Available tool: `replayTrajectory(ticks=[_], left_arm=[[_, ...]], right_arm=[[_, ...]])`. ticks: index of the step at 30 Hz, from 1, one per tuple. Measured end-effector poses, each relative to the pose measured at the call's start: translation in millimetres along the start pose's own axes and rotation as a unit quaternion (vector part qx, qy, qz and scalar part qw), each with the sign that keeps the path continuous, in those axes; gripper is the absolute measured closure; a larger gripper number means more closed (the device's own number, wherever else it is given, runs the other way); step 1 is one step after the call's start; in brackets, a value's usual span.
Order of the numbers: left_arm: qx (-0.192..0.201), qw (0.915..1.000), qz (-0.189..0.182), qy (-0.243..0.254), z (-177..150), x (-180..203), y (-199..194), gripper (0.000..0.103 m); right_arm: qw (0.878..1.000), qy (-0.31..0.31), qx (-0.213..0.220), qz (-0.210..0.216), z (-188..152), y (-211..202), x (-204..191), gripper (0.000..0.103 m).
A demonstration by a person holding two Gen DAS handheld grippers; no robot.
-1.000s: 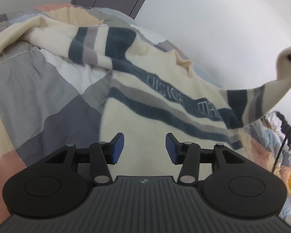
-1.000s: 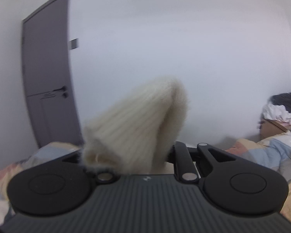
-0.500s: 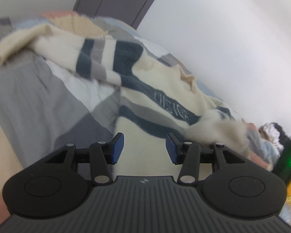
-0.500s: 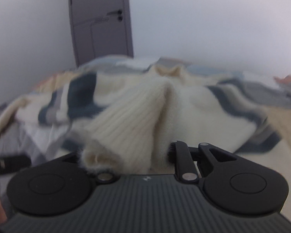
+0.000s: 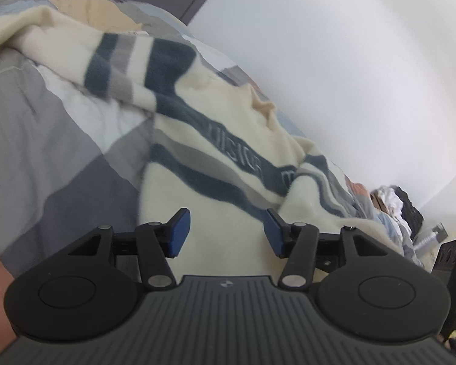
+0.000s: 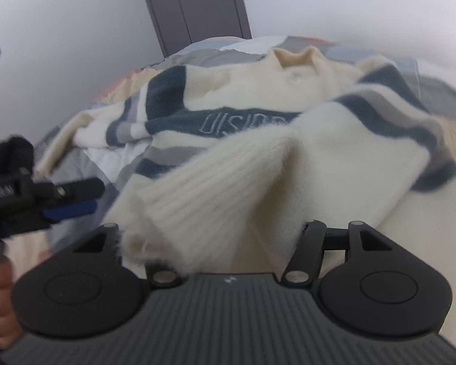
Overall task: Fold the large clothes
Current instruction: 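Lift the cuff and fold the sleeve across the sweater body with the right gripper, then release the cuff with the right gripper and move both tools over the sweater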
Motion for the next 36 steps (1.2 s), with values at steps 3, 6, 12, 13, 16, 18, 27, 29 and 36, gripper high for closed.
replayTrajectory(ticks=[3,6,12,13,16,18,27,29,36], left_arm=[[-0.010,0.9999,-0.009,0.000,-5.0,4.3,2.9,0.043],[-0.026,0.9993,-0.025,-0.015,-9.7,4.9,8.8,0.043],[-0.056,0.9973,-0.039,-0.028,-22.6,9.8,22.9,0.043],[-0.059,0.9969,-0.041,-0.032,-24.1,9.8,24.5,0.043],[-0.068,0.9952,-0.050,-0.049,-27.5,9.1,28.7,0.043],[-0.075,0.9936,-0.059,-0.061,-30.5,8.7,30.7,0.043],[-0.088,0.9891,-0.083,-0.084,-38.7,11.3,37.0,0.043],[-0.092,0.9877,-0.084,-0.095,-39.2,8.6,38.3,0.043],[-0.107,0.9839,-0.089,-0.112,-43.2,5.9,41.7,0.043]], right_arm=[[0.999,0.033,-0.014,0.000,-4.5,-13.4,13.3,0.035],[0.996,0.082,-0.014,0.023,-13.9,-21.0,23.5,0.021],[0.988,0.135,-0.037,0.062,-11.8,-15.7,24.6,0.017],[0.989,0.131,-0.038,0.065,-10.2,-16.6,22.1,0.017],[0.995,0.069,-0.040,0.055,-9.3,-24.0,6.8,0.015],[0.997,0.040,-0.034,0.054,-12.3,-29.1,-1.3,0.014],[0.995,0.065,-0.009,0.073,-6.6,-54.4,5.5,0.010],[0.992,0.094,-0.003,0.086,-4.4,-61.1,13.5,0.010],[0.982,0.155,0.044,0.100,12.5,-75.1,40.2,0.010]])
Point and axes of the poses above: each gripper's, at about its wrist camera, not at the fingertips, and y roughly the way its jaws point, x to its right, z to its top, the point moved 3 cm from there along y, roughly the way its jaws point, and after that the axes turned 7 degrees about x, right-handed, at the moved point
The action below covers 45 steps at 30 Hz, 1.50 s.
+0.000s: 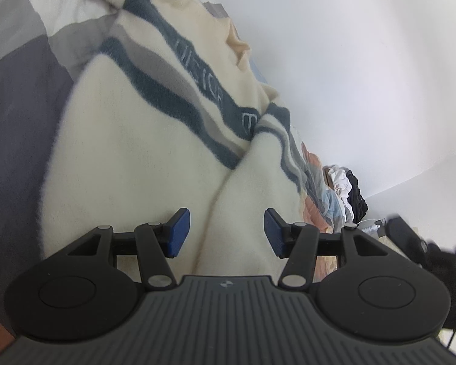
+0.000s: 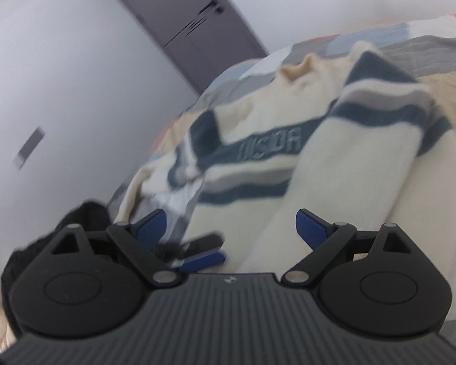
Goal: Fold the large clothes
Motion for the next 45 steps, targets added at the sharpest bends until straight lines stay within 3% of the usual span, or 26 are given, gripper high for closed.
replayTrajectory(ticks=[6,10,13,17,18,21,24,28,35,40,45], left_arm=[[-0.033,0.9989,0.012,0.031,-10.3,6.1,12.5,0.044],[-0.056,0.9963,0.022,0.062,-19.6,11.9,26.2,0.045],[-0.064,0.9939,0.033,0.083,-26.1,14.3,34.7,0.049],[-0.073,0.9904,0.049,0.107,-30.5,16.3,43.8,0.081],[-0.072,0.9897,0.050,0.113,-30.4,17.1,43.3,0.085],[-0.045,0.9876,0.054,0.140,-26.3,26.1,35.7,0.090],[-0.007,0.9882,0.034,0.149,-12.3,36.5,18.1,0.091],[0.029,0.9870,0.012,0.157,8.4,39.6,-5.4,0.091],[-0.007,0.9843,0.102,0.144,6.0,6.3,15.2,0.090],[-0.001,0.9818,0.110,0.155,3.8,5.6,14.4,0.090],[0.012,0.9798,0.118,0.161,2.0,11.2,7.4,0.084]], right_arm=[[0.988,0.113,-0.002,-0.108,5.6,12.4,70.1,0.010],[0.975,0.166,-0.007,-0.146,2.4,26.5,104.9,0.011],[0.969,0.181,-0.002,-0.166,1.0,38.2,117.1,0.027],[0.970,0.153,0.011,-0.189,3.9,51.2,120.9,0.045],[0.969,0.147,0.013,-0.196,4.0,51.3,120.9,0.055],[0.969,0.146,0.020,-0.196,3.9,49.7,121.8,0.075],[0.970,0.160,0.022,-0.183,2.4,44.5,119.7,0.084],[0.975,0.155,0.012,-0.159,-2.2,44.8,109.0,0.084],[0.981,0.109,-0.009,-0.163,-7.8,56.4,93.9,0.084],[0.983,0.100,-0.009,-0.154,-7.6,45.2,81.4,0.082],[0.990,0.021,0.004,-0.138,-9.3,34.2,49.7,0.082]])
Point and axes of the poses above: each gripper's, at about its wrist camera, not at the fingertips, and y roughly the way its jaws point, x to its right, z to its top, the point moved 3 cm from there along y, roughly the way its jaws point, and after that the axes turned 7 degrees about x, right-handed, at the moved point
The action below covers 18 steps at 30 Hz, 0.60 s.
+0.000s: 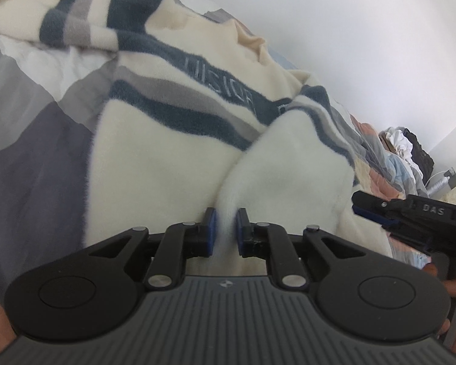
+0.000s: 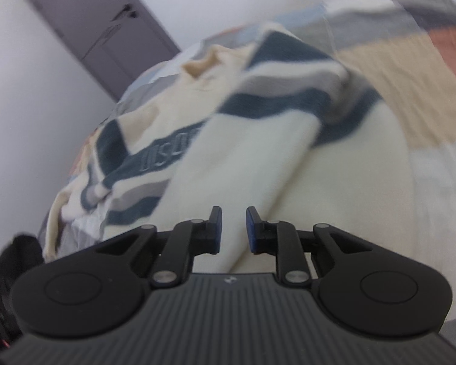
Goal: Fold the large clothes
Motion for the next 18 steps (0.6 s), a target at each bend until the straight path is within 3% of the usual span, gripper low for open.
replayTrajectory(ticks=[2,4,12,18], left_arm=[[0.007,1.0000,0.000,0.002,0.9,3.2,-4.2,0.067],[0.019,0.9996,0.018,0.009,2.0,4.7,-9.8,0.058],[0.045,0.9980,0.044,0.006,10.0,-4.1,-17.0,0.050],[0.060,0.9960,0.067,0.003,19.0,-15.3,-19.5,0.047]], right_arm=[[0.999,-0.031,0.011,0.008,-1.4,-3.0,-13.1,0.082],[0.998,-0.060,0.015,0.013,-3.9,-1.2,-24.4,0.082],[0.991,-0.132,-0.020,0.008,-20.2,29.8,-44.0,0.081],[0.988,-0.147,-0.052,-0.009,-31.6,47.0,-37.1,0.082]])
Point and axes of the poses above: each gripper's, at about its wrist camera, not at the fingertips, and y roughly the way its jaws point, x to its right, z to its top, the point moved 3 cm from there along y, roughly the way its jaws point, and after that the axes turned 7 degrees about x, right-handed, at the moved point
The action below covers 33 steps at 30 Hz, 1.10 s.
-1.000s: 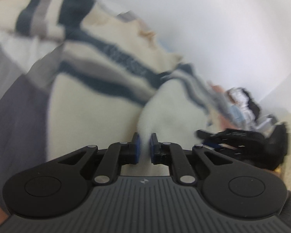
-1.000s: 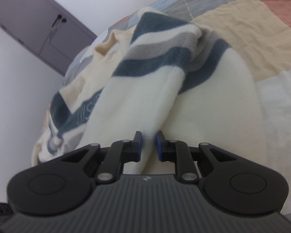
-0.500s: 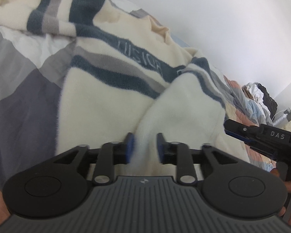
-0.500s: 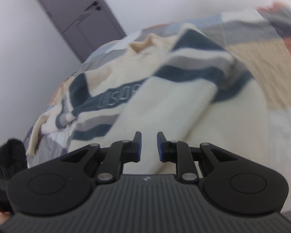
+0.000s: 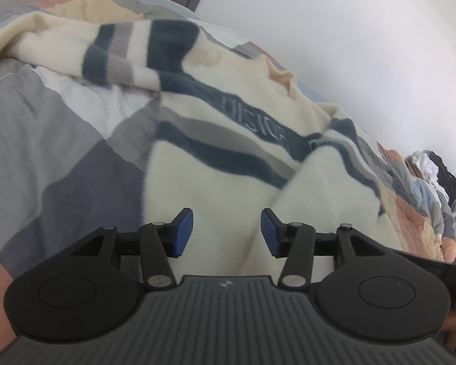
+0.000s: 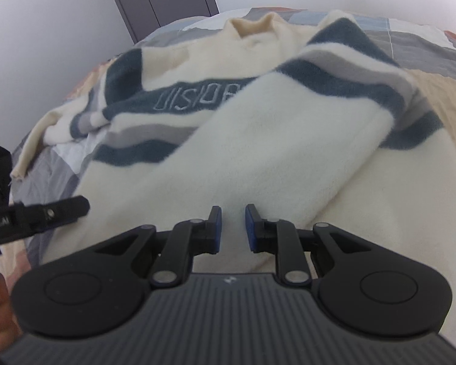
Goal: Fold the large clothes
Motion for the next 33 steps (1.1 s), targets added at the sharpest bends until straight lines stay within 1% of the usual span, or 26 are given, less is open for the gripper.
replayTrajectory(ticks=[4,7,9,10,12,14,18,22,26,27,28,30,31,32,33], left_arm=[[0.006,0.9991,0.036,0.023,11.4,-8.8,0.5,0.046],[0.008,0.9964,0.076,0.036,27.0,-22.2,3.2,0.046],[0.013,0.9932,0.106,0.046,41.2,-35.4,4.4,0.046],[0.015,0.9912,0.122,0.050,49.6,-42.3,5.4,0.046],[0.017,0.9873,0.148,0.055,68.6,-59.3,6.4,0.046],[0.024,0.9823,0.173,0.067,89.1,-77.7,5.6,0.046],[0.042,0.9639,0.244,0.097,125.8,-123.9,-0.7,0.046],[0.048,0.9459,0.298,0.119,152.1,-172.5,-5.9,0.046],[0.043,0.9378,0.325,0.116,166.2,-214.8,-5.1,0.046],[0.033,0.9363,0.330,0.116,167.0,-222.7,-1.6,0.046],[0.018,0.9368,0.331,0.111,167.1,-230.9,2.8,0.046],[-0.011,0.9446,0.319,0.078,164.5,-243.8,9.6,0.046],[-0.007,0.9480,0.311,0.067,163.9,-247.2,9.6,0.046],[-0.005,0.9491,0.307,0.070,163.3,-247.9,11.2,0.046],[-0.006,0.9482,0.307,0.080,162.6,-247.6,14.4,0.046]], right_arm=[[1.000,0.000,-0.002,-0.001,0.0,-3.0,-0.6,0.081],[1.000,0.007,-0.004,0.013,1.5,-1.9,-2.7,0.067],[1.000,0.011,-0.006,0.025,2.5,-2.8,-4.4,0.052],[0.999,0.012,-0.006,0.031,3.2,-3.4,-6.0,0.047],[0.999,0.009,-0.002,0.040,4.5,-5.3,-9.8,0.029],[0.999,0.001,0.007,0.042,5.9,-8.2,-13.4,0.021],[0.999,-0.028,0.023,0.033,8.6,-9.9,-18.4,0.021],[0.999,-0.029,0.022,0.025,9.7,-2.4,-15.5,0.021],[0.999,-0.030,0.024,0.022,11.5,5.6,-13.1,0.021],[0.999,-0.030,0.025,0.021,12.5,7.5,-12.7,0.021],[0.999,-0.031,0.026,0.020,13.5,9.4,-12.8,0.021],[0.999,-0.031,0.026,0.019,15.7,13.0,-13.3,0.021],[0.999,-0.032,0.027,0.019,16.7,14.4,-13.7,0.021],[0.999,-0.032,0.027,0.018,17.6,15.7,-13.6,0.021],[0.999,-0.032,0.027,0.017,18.1,17.0,-13.7,0.021]])
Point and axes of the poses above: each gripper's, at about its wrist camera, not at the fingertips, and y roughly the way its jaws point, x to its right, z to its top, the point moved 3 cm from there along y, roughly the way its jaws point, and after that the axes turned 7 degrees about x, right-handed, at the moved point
